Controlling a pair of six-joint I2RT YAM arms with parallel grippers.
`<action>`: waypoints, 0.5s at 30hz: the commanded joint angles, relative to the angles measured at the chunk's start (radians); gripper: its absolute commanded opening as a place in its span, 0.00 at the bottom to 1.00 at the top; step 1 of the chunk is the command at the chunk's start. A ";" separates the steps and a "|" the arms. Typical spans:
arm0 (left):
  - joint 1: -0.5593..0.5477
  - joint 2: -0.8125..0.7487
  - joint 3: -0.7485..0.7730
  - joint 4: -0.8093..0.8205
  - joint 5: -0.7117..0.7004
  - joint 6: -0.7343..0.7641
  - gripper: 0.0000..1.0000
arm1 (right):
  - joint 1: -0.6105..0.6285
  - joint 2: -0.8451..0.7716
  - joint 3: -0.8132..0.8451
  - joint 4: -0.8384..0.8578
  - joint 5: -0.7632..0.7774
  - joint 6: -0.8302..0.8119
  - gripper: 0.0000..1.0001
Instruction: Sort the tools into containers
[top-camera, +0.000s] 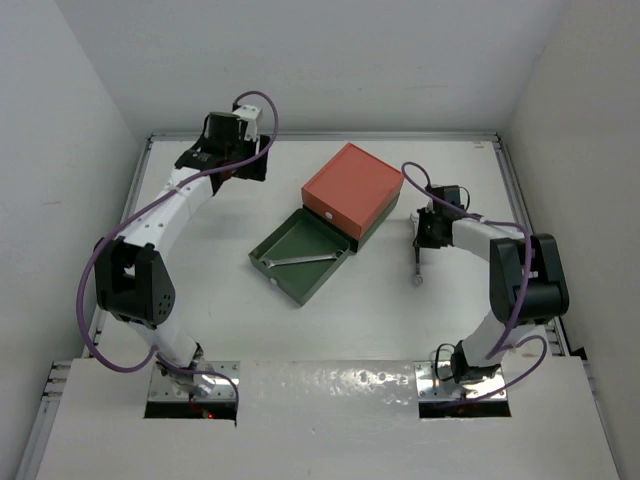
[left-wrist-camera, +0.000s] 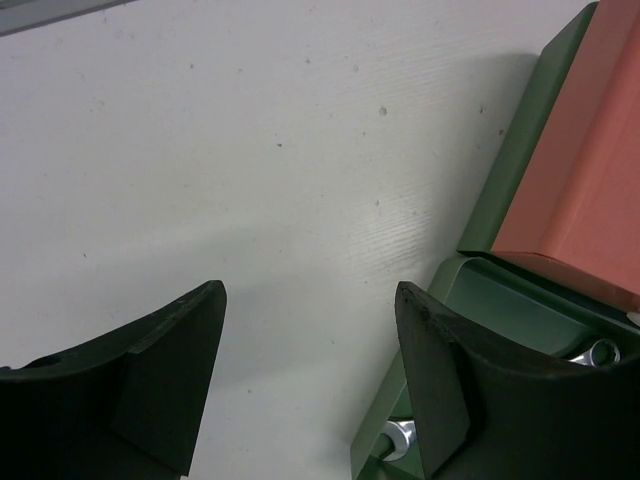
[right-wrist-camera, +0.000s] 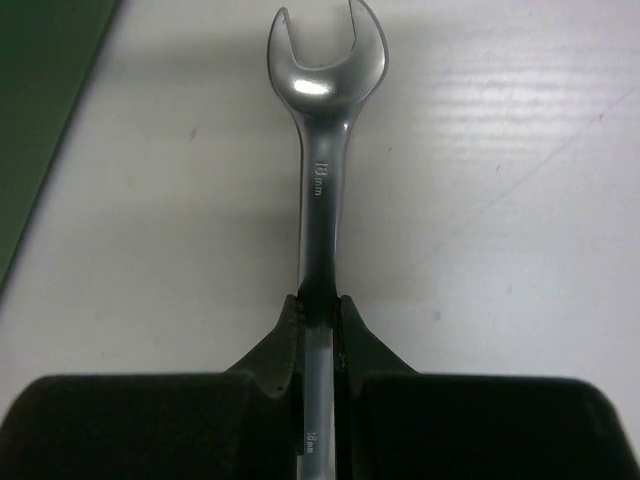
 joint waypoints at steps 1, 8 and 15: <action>0.010 -0.041 0.007 0.045 -0.014 -0.002 0.66 | 0.000 -0.117 -0.049 0.161 -0.079 0.009 0.00; 0.011 -0.044 0.004 0.048 -0.019 0.006 0.66 | 0.000 -0.218 -0.186 0.310 -0.111 0.011 0.00; 0.010 -0.039 0.004 0.050 -0.017 0.006 0.66 | 0.000 -0.355 -0.238 0.343 -0.140 -0.004 0.00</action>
